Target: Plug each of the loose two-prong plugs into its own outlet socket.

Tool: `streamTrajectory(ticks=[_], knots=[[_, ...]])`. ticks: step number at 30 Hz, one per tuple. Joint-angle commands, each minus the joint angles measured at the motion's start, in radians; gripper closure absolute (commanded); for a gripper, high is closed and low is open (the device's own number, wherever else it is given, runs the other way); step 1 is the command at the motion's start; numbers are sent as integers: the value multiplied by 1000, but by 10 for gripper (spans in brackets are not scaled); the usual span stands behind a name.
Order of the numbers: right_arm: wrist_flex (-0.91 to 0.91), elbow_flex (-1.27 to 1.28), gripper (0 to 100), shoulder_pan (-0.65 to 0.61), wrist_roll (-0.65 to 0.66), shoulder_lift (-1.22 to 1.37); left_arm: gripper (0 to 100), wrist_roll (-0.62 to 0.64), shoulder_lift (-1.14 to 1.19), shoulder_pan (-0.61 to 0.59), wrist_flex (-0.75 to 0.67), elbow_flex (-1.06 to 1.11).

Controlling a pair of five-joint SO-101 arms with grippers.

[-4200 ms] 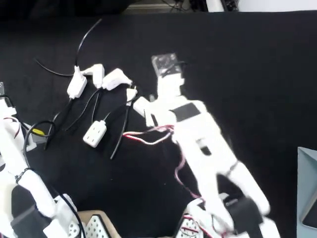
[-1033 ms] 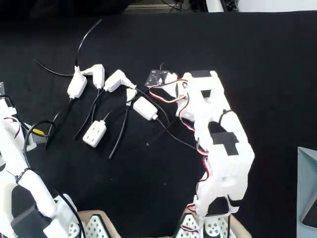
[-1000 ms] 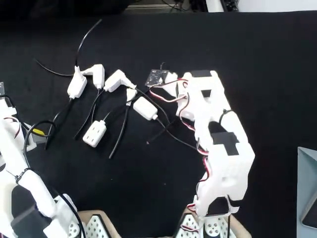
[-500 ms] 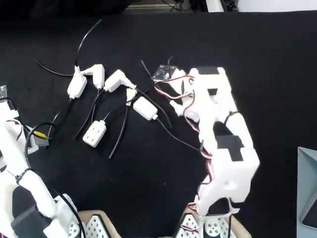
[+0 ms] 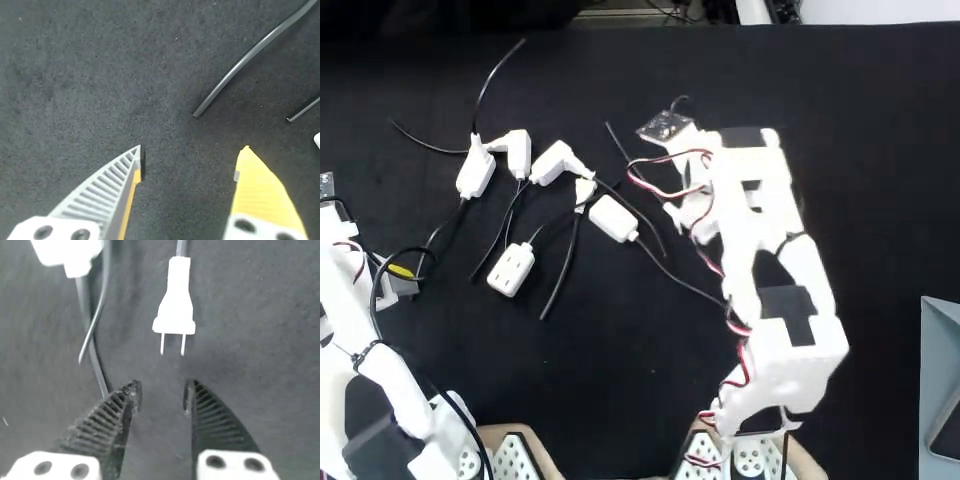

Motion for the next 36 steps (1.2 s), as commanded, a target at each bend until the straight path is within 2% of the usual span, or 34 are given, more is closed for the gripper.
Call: streamTrajectory(ticks=[1, 7, 19, 28, 31, 36], knots=[[-43, -79, 840, -40, -137, 36, 701, 9, -29, 2, -5, -5], [-37, -203, 843, -58, -242, 125, 701, 8, -29, 2, -9, -5], [14, -209, 842, -193, -244, 131, 701, 9, -29, 12, -6, 7], [21, -205, 842, -210, -336, 133, 701, 17, -31, 154, -5, 71], [21, -203, 842, -210, -339, 134, 701, 69, -31, 217, -11, 104], [58, -208, 842, -209, -336, 130, 729, 72, -129, 306, -20, 191]])
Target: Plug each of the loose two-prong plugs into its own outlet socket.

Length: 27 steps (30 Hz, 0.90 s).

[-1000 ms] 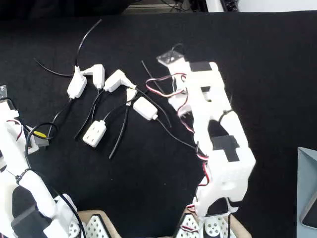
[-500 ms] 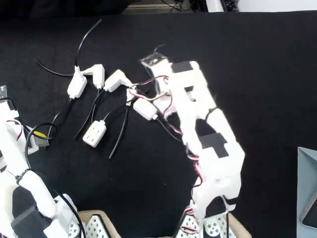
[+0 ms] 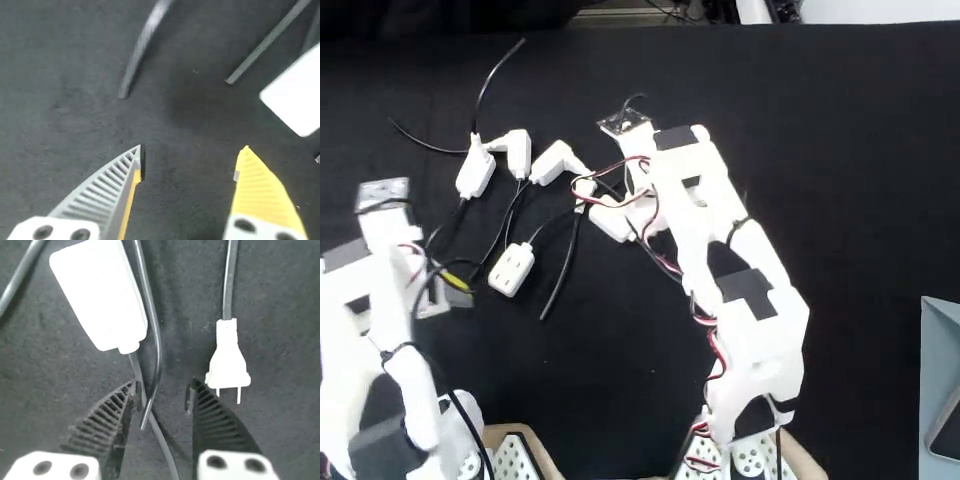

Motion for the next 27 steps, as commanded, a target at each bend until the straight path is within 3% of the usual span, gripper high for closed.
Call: streamTrajectory(ticks=[1, 13, 22, 27], knots=[[25, -53, 842, -15, -8, -22, 750, 11, -158, 77, -31, 76], [18, -54, 838, -5, 23, -22, 761, 18, -850, 153, -63, 452], [6, 1, 838, 29, 106, -136, 761, 18, -1049, 148, -66, 596], [-157, 139, 838, 40, 143, -137, 761, 15, -1083, 147, -60, 618]])
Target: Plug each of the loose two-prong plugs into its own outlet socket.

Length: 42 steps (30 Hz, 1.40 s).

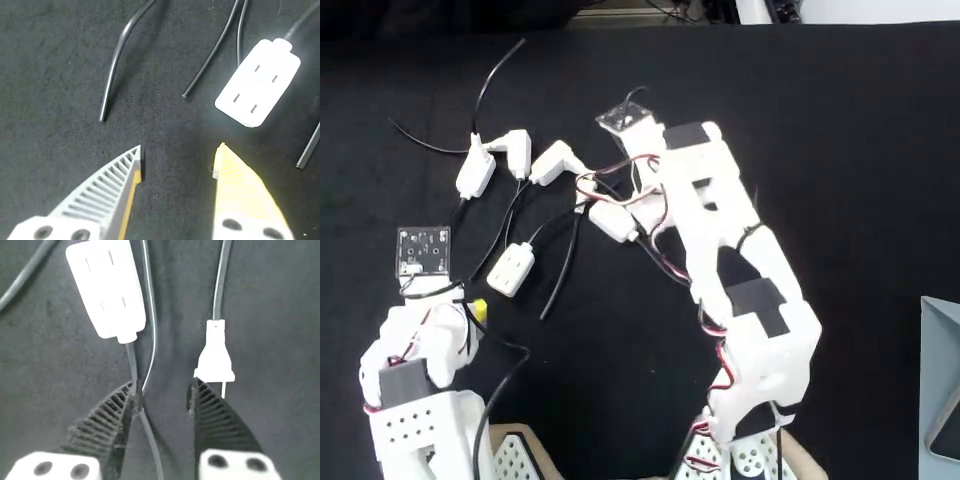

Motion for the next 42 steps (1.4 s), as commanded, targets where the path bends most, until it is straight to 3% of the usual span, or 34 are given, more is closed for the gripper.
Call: streamTrajectory(ticks=[1, 22, 31, 42], knots=[[-100, 65, 838, 32, 28, -36, 761, 5, -26, 7, -8, 4], [-140, -8, 838, 112, 68, 30, 761, -38, -29, 12, -12, 36], [-5, -223, 841, 114, 68, 197, 761, -40, -29, 12, -9, 36], [-12, -236, 873, 164, 68, 243, 761, -40, -29, 12, -8, 36]])
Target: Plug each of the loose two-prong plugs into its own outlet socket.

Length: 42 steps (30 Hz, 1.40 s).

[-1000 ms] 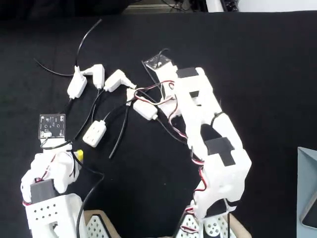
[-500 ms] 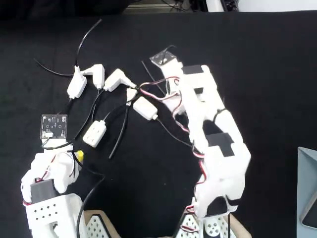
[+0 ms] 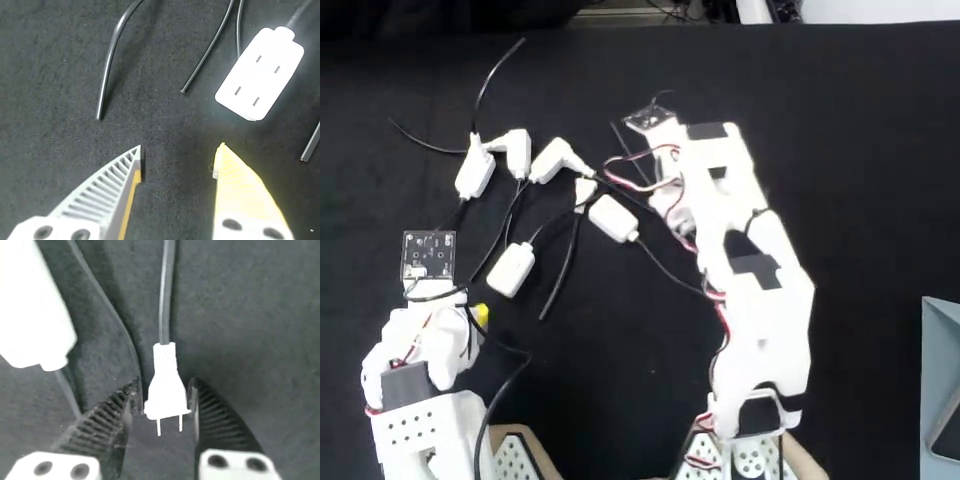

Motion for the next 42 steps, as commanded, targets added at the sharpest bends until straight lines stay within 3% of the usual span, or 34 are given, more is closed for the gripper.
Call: streamTrajectory(ticks=[1, 7, 15, 22, 29, 32, 36, 42], knots=[[0, -44, 894, 35, 5, -4, 761, -9, -5, 12, -8, -2], [21, -47, 988, 37, 26, -16, 761, -9, -5, 13, -15, 12], [166, -82, 985, 15, -15, -180, 761, -9, -5, 13, -15, 12], [173, -36, 985, -69, -101, -283, 761, -9, -5, 13, -15, 13], [166, 102, 985, -195, -107, -297, 761, -9, -5, 13, -15, 13], [141, 165, 971, -212, -110, -295, 761, -9, -5, 13, -15, 13], [146, 213, 822, -224, -169, -305, 761, -9, -5, 13, -15, 13], [235, 170, 852, -292, -175, -305, 761, -9, -5, 13, -15, 13]])
